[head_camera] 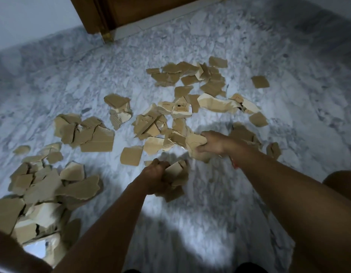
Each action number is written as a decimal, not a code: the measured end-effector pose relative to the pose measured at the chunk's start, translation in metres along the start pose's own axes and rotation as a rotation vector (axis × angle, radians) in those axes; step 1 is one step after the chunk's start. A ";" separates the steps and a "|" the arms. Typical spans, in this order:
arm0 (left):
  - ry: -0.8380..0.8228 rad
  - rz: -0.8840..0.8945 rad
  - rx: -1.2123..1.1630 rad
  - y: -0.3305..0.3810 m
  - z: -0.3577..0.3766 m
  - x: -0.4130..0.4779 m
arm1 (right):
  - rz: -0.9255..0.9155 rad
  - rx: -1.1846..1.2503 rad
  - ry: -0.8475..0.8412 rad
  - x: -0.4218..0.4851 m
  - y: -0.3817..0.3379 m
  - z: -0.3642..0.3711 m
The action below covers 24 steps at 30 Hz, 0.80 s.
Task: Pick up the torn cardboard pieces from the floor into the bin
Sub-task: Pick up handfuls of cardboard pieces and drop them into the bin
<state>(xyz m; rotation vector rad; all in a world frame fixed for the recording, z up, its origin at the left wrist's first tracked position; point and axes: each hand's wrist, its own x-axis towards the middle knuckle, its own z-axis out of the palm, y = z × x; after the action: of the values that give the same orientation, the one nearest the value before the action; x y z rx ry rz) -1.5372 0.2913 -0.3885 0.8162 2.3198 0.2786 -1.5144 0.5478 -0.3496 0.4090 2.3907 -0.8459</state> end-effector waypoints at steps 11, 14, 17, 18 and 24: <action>0.112 -0.044 -0.365 -0.038 0.001 -0.024 | 0.066 -0.202 0.267 0.038 -0.011 0.076; 0.082 -0.064 -0.367 -0.043 -0.004 -0.022 | 0.114 -0.139 0.247 0.036 -0.001 0.075; 0.042 -0.072 -0.351 -0.047 -0.008 -0.018 | 0.178 -0.086 0.288 0.036 0.000 0.074; 0.024 -0.087 -0.334 -0.048 -0.008 -0.018 | 0.178 -0.067 0.302 0.035 -0.002 0.074; -0.171 -0.132 -0.099 -0.052 -0.019 -0.018 | 0.073 -0.017 0.169 0.022 0.003 0.048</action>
<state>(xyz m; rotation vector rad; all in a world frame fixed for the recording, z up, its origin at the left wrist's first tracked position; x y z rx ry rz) -1.5642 0.2400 -0.3848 0.6111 2.1700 0.2533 -1.5105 0.5210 -0.3949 0.5777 2.5183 -0.7858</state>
